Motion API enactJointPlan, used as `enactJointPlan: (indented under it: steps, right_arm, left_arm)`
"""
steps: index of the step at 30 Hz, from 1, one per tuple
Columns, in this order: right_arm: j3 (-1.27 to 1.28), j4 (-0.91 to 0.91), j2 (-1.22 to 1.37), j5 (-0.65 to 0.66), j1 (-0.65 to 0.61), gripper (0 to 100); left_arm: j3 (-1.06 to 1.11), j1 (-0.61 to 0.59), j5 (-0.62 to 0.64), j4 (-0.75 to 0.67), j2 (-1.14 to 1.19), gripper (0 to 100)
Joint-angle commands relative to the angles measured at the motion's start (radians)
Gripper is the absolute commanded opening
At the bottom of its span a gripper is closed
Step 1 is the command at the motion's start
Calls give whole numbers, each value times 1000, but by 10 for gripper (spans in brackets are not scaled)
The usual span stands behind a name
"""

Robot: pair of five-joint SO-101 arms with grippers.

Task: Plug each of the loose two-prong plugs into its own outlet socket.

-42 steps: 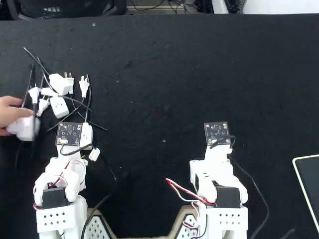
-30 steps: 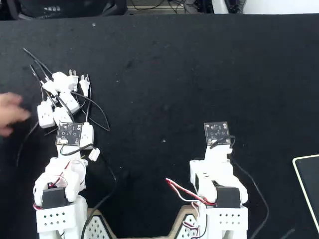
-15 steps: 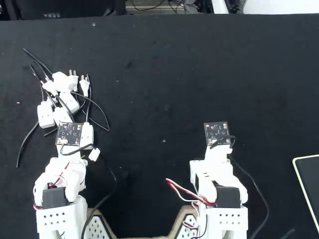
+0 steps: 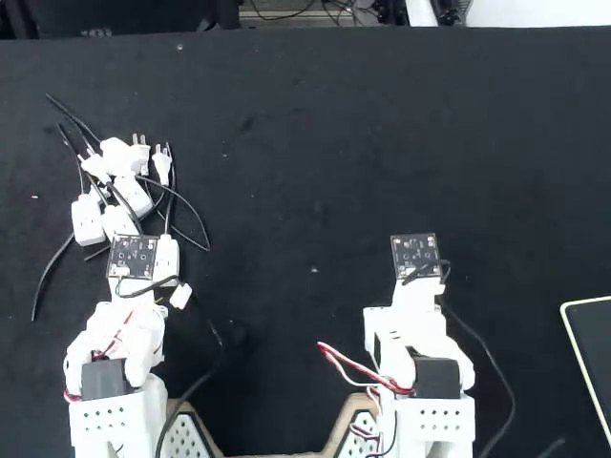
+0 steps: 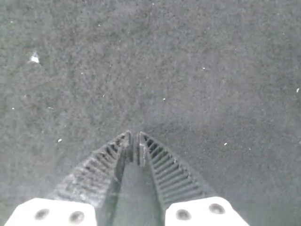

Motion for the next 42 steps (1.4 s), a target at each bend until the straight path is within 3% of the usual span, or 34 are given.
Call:
enactJointPlan:
  steps: [1,21,27,32,35,39,42]
  right_arm:
    - [-1,6,-97,-5,-9,25]
    - [-1,6,-97,-5,-9,25]
    - [-1,6,-97,-5,-9,25]
    - [-1,6,-97,-5,-9,25]
    - [-1,6,-97,-5,-9,25]
    - [-1,6,-97,-5,-9,25]
    - [-1,6,-97,-5,-9,25]
  left_arm:
    - [16,2,14,3,2,41]
    - [16,10,14,3,2,42]
    - [16,62,14,6,2,41]
    - [16,54,8,58,0,40]
    - [16,53,8,8,-2,42]
    - [16,45,8,-170,0,41]
    - [16,-21,8,-238,0,44]
